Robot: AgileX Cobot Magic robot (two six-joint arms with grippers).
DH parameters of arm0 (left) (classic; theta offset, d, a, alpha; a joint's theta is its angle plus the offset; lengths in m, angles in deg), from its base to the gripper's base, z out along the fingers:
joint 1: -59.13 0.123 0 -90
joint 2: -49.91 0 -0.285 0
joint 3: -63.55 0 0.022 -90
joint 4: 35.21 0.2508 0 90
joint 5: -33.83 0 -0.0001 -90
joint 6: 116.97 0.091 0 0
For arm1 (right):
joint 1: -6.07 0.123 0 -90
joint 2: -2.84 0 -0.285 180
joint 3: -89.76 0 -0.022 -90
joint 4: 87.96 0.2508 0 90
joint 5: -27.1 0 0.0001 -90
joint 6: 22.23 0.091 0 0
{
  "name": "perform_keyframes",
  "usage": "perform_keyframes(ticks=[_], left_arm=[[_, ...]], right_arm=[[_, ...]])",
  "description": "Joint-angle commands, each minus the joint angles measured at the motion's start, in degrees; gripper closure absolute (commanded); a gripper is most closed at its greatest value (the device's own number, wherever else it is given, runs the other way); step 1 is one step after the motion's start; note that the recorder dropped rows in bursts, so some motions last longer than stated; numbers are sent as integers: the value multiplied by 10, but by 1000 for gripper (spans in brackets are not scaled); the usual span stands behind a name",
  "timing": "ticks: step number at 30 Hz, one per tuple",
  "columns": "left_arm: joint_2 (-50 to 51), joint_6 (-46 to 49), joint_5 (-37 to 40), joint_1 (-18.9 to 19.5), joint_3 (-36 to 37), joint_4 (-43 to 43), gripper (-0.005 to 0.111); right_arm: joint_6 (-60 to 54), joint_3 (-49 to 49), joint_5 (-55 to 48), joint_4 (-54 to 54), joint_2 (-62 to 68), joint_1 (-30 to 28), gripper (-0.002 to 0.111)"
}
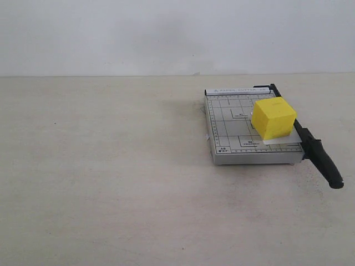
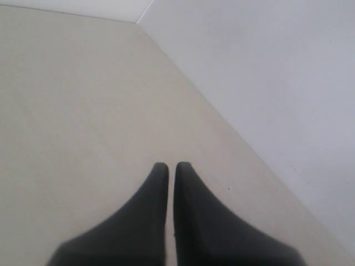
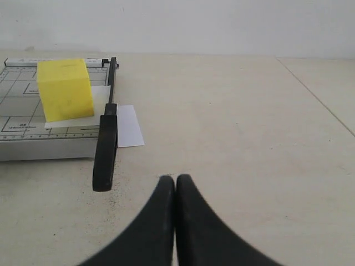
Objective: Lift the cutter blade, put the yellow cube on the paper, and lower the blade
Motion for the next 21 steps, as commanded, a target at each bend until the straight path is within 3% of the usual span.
perform_keyframes(ticks=[1,14,16,17,18,21], left_arm=[[-2,4,1,-2,0,3,102],[-2,4,1,-2,0,7,102],[-2,55,18,-2,0,-112,102],[-2,174,18,-2,0,-297,102],[-2,306,15,-10,0,-382,102],[-2,607,6,-25,0,-358,102]], right_arm=[[-5,0,2,1,-3,-5,109],[-3,0,2,1,-3,-5,109],[-3,0,2,1,-3,-5,109],[-3,0,2,1,-3,-5,109],[-3,0,2,1,-3,-5,109],[-4,0,2,1,-3,-5,109]])
